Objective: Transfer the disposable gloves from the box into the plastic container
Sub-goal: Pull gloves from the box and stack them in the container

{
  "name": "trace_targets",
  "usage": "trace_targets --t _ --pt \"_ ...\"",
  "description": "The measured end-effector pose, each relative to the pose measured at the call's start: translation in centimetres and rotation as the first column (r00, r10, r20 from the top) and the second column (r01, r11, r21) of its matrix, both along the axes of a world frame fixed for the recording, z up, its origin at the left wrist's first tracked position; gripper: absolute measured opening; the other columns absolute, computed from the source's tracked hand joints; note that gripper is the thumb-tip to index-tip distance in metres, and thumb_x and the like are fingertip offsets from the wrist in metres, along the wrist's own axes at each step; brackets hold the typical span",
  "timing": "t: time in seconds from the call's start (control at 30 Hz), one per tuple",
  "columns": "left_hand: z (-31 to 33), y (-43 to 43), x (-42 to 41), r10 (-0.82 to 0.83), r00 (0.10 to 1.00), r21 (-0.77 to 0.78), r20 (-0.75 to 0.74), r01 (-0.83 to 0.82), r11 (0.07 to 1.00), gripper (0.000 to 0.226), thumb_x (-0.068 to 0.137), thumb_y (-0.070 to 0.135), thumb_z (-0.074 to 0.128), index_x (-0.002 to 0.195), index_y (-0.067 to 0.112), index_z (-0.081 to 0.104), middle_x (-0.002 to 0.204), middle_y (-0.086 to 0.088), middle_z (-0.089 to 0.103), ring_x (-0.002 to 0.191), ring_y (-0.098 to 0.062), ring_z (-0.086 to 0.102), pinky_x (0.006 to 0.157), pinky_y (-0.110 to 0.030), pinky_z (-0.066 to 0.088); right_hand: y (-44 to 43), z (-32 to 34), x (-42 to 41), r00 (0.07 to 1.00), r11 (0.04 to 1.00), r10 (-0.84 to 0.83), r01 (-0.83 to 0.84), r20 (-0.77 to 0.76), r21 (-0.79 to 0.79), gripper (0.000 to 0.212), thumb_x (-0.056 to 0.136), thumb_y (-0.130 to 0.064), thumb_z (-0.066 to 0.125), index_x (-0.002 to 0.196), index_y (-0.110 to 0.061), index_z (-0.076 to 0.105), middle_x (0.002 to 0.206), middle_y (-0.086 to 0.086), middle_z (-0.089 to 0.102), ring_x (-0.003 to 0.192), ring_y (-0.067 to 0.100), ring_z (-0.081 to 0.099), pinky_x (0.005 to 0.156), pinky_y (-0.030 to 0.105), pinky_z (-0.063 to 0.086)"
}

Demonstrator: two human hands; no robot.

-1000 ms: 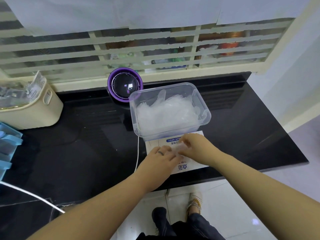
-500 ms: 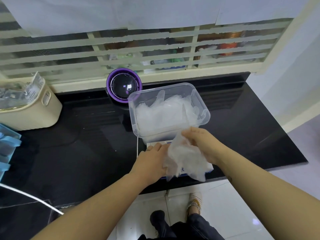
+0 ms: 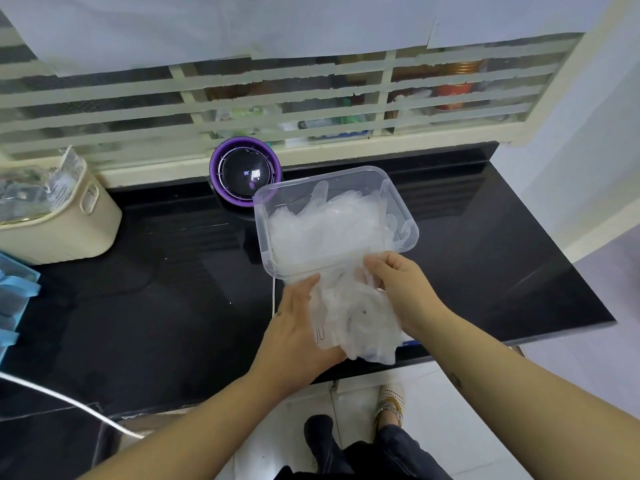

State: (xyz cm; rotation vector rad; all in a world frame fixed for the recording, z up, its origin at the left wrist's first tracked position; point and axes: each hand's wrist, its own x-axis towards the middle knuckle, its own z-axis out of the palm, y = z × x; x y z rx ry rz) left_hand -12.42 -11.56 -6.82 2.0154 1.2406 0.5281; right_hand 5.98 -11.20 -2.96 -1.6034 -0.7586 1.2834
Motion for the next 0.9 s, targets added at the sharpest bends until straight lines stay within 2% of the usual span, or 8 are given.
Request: trace_targets --t 0.1,0.2,0.37,0.43,0.53,0.63,0.73,0.9 --pt "0.2 0.0 -0.3 -0.007 0.999 0.346 -0.036 0.019 0.938 0.102 0.062 0.075 0.063 0.140 0.027 0.018 0.142 0.004 0.019 0.129 -0.025 0.032 0.104 -0.048 0.040 -0.2 0.0 -0.5 0.999 1.000 -0.004 0.003 -0.049 -0.030 0.025 0.096 -0.020 0.053 0.087 0.001 0.060 0.077 0.006 0.063 0.076 0.014 0.062 0.095 0.043 0.048" --pt "0.8 0.7 0.2 -0.047 0.992 0.443 -0.120 0.096 0.891 0.095 0.066 0.079 0.053 0.140 0.025 0.028 0.143 -0.005 0.021 0.129 -0.026 0.025 0.102 -0.043 0.035 0.0 0.3 -1.2 0.978 0.997 -0.035 0.018 -0.208 -0.080 0.018 0.096 -0.021 0.054 0.089 -0.006 0.061 0.084 0.010 0.062 0.084 0.023 0.060 0.092 0.044 0.050" --pt "0.9 1.5 0.0 -0.111 0.993 0.459 -0.031 0.113 0.881 0.033 0.069 0.022 0.076 0.098 0.020 0.060 0.129 0.000 0.039 0.116 -0.019 0.037 0.084 -0.042 0.052 0.3 1.1 -1.3 0.860 0.991 -0.112 0.059 -0.497 -0.122 0.016 0.094 -0.015 0.052 0.100 -0.003 0.062 0.093 0.013 0.064 0.094 0.028 0.062 0.099 0.048 0.047" --pt "1.1 1.3 -0.7 -0.141 0.990 0.449 0.017 0.118 0.886 0.024 0.071 0.020 0.069 0.089 0.022 0.054 0.129 0.003 0.041 0.115 -0.016 0.039 0.085 -0.034 0.047 0.6 1.6 -0.6 0.864 0.988 -0.156 0.132 -0.479 -0.084 0.010 0.089 -0.013 0.055 0.085 -0.009 0.063 0.083 0.008 0.060 0.087 0.024 0.058 0.100 0.050 0.044" --pt "1.3 1.3 -1.5 -0.149 0.989 0.536 -0.017 0.135 0.834 0.018 0.072 0.026 0.058 0.085 0.025 0.046 0.126 0.003 0.044 0.113 -0.017 0.044 0.091 -0.033 0.038 1.3 2.7 0.6 0.877 0.973 -0.198 0.229 -0.438 0.018 0.025 0.085 -0.009 0.052 0.061 -0.014 0.056 0.069 0.004 0.053 0.073 0.018 0.054 0.092 0.044 0.050" --pt "1.1 1.9 -1.6 -0.152 0.984 0.585 -0.092 0.177 0.791 0.024 0.065 0.013 0.072 0.079 0.018 0.053 0.116 0.003 0.047 0.099 -0.018 0.048 0.083 -0.032 0.042 1.8 3.9 1.7 0.876 0.923 -0.307 0.370 -0.373 0.109 0.015 0.086 -0.001 0.046 0.074 -0.006 0.054 0.074 0.005 0.059 0.078 0.018 0.060 0.083 0.039 0.055" --pt "0.9 2.4 -0.7 -0.192 0.957 0.591 -0.216 0.285 0.754 0.038 0.047 -0.009 0.079 0.074 0.011 0.060 0.102 0.001 0.046 0.074 -0.021 0.053 0.065 -0.024 0.043 2.3 4.6 2.6 0.883 0.862 -0.433 0.464 -0.181 0.202 0.012 0.090 -0.011 0.048 0.081 -0.012 0.055 0.070 -0.001 0.054 0.071 0.015 0.051 0.079 0.036 0.049" --pt "0.8 2.9 2.3 -0.387 0.809 0.470 -0.442 0.577 0.668 0.044 0.039 -0.001 0.085 0.077 0.014 0.068 0.087 -0.004 0.063 0.065 -0.018 0.061 0.049 -0.022 0.047 2.6 4.9 3.0 0.884 0.849 -0.462 0.463 -0.069 0.255 0.016 0.095 -0.020 0.049 0.081 -0.016 0.055 0.077 -0.001 0.055 0.074 0.012 0.051 0.075 0.031 0.049"
